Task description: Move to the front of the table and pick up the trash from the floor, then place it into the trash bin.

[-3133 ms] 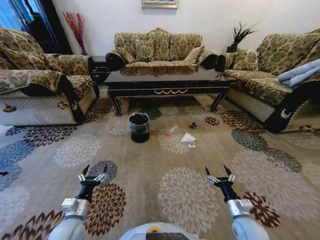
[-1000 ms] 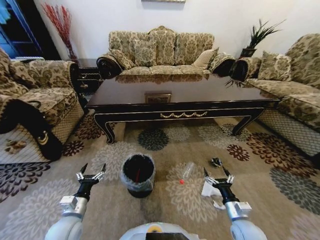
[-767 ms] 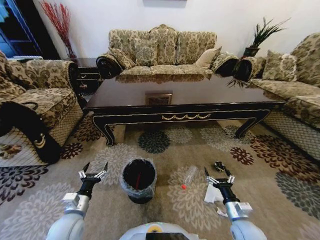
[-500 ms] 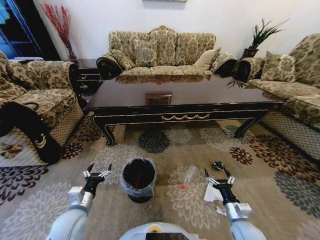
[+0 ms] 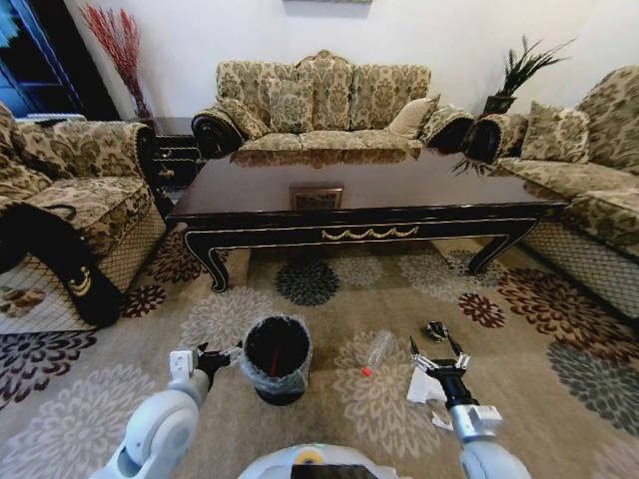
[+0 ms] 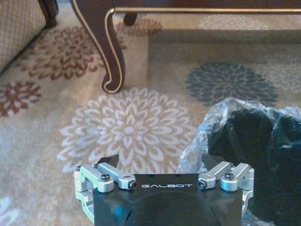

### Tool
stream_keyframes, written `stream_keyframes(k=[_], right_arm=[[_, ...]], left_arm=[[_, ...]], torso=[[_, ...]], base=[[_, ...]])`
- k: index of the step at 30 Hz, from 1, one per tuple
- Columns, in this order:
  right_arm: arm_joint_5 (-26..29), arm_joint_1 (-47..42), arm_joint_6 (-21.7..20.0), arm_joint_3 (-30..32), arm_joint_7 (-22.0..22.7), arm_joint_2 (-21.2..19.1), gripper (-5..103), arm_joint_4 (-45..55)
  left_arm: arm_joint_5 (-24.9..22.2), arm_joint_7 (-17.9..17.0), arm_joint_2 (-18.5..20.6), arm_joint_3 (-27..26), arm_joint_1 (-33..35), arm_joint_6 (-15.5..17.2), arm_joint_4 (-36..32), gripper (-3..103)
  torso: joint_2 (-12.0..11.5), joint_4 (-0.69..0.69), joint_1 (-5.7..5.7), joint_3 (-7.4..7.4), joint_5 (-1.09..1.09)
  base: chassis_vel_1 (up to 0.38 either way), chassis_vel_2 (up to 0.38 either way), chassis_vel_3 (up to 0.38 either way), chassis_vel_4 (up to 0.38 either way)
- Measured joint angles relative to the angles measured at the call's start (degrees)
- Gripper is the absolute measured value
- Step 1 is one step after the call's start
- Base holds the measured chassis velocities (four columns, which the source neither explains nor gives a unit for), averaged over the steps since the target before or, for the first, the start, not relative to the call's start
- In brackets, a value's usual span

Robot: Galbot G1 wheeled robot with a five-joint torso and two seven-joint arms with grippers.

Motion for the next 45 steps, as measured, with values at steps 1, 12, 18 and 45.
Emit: stream_keyframes(k=[1,12,18,45], right_arm=[[0.1,0.1,0.0,-0.1,0.1,0.0,100,-0.1],[1.1,0.7,-0.8,-1.5,0.3,-0.2,100,0.4],[1.0,0.3,-0.6,-1.1,0.2,-0.5,100,0.2],[1.4,0.4,-0.7,-0.5,0.7,-0.9,100,0.1]], left_arm=[[-1.5,-0.5,-0.1,0.0,-0.5,0.0,0.6,100],[-11.7,-5.8,0.0,2.5,-5.5,-0.4,4.3,100],[-11.8,-5.3,-0.5,4.7,-6.9,-0.6,6.6,100],[-17.9,-9.3,-0.8,13.3,-16.6,-0.8,14.8,87]], torso=[[0.0,0.0,0.0,0.0,0.0],[0.0,-0.01,0.0,0.0,0.0],[0.0,-0.02,0.0,0.0,0.0],[0.0,0.0,0.01,0.0,0.0]], base=[[0.0,0.0,0.0,0.0],[0.0,0.0,0.0,0.0],[0.0,0.0,0.0,0.0],[0.0,0.0,0.0,0.0]])
